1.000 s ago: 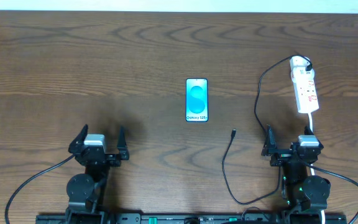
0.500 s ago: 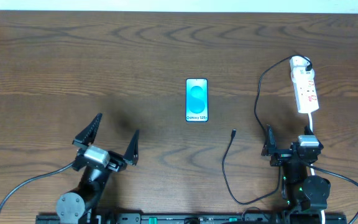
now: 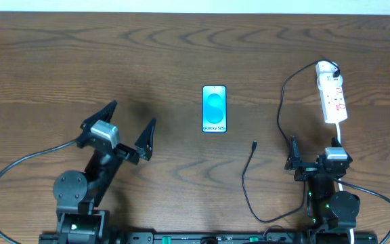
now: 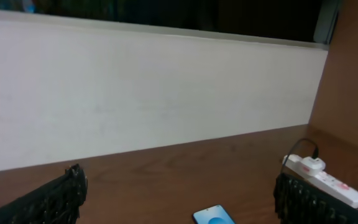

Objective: Plug charger to phone and switch on socket
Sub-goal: 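Move the left gripper forward over the Galaxy S25 phone, then lower the open left gripper around the phone's sides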

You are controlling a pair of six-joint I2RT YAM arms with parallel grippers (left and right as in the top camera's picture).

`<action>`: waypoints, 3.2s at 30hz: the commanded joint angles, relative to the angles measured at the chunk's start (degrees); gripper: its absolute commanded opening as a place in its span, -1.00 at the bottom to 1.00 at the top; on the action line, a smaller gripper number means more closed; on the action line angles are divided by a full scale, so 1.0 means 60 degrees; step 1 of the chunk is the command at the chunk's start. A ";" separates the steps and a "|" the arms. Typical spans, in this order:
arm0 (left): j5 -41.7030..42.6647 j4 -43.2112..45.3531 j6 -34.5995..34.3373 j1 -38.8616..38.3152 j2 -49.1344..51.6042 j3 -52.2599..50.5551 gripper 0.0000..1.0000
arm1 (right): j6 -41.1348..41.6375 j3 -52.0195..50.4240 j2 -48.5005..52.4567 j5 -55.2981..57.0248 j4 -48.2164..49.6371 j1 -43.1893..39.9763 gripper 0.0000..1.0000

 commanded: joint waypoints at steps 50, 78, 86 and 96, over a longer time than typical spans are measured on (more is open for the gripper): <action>0.3625 -0.9067 -0.0525 -0.0299 0.8025 0.9278 0.95 | -0.0131 -0.0015 -0.0047 0.0073 -0.0044 0.0062 0.99; -0.1275 -1.4163 -0.2324 -0.3144 1.1278 1.3045 0.95 | -0.0131 -0.0015 -0.0047 0.0073 -0.0044 0.0062 0.99; -0.2386 -1.5001 -0.3060 -0.3690 1.2866 1.3056 0.96 | -0.0131 -0.0015 -0.0047 0.0073 -0.0044 0.0062 0.99; -0.1166 -1.4728 -0.3381 -0.3723 1.4302 1.3056 0.96 | -0.0131 -0.0015 -0.0047 0.0073 -0.0044 0.0062 0.99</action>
